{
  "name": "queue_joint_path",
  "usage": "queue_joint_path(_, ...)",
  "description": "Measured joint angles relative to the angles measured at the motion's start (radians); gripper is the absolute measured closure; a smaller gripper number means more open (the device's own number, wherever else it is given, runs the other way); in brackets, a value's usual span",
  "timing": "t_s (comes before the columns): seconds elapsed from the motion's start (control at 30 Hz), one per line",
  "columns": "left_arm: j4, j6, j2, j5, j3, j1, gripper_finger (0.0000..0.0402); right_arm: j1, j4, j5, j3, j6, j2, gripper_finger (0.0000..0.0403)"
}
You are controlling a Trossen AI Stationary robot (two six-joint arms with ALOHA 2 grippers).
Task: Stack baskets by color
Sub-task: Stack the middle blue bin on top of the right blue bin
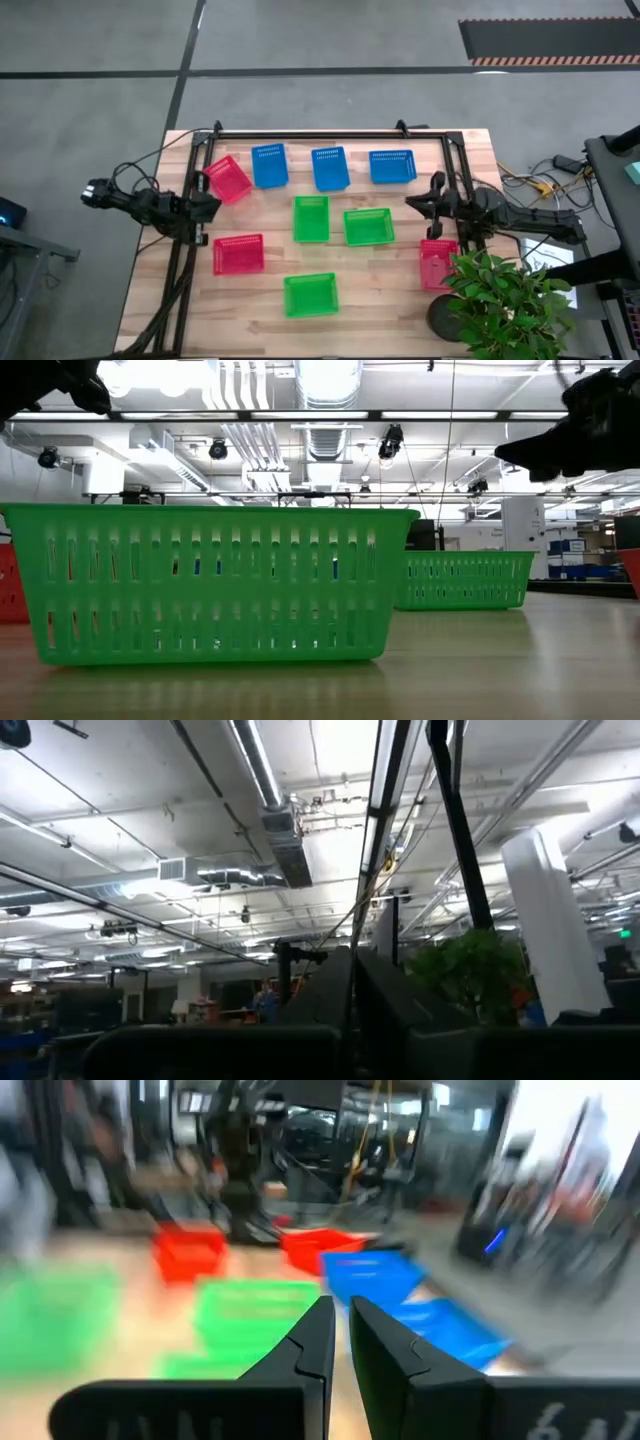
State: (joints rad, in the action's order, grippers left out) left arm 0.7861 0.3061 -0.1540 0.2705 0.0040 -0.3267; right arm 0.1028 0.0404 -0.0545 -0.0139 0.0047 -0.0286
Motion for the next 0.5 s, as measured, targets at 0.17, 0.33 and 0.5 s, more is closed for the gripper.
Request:
queue_joint_path(0.17,0.077,-0.037,-0.046,-0.035,0.009,0.000,0.0402,0.001,0.004,-0.105,0.000,0.299,-0.003,0.0374)
queue_joint_path(0.33,0.110,-0.032,-0.125,-0.127,0.047,0.000,0.0402,-0.001,0.086,-0.091,0.000,0.370,-0.021,0.0374)
queue_joint_path(0.5,0.241,-0.038,-0.212,-0.128,0.049,0.000,0.0402,-0.012,0.301,-0.076,0.000,0.335,-0.102,0.0374)
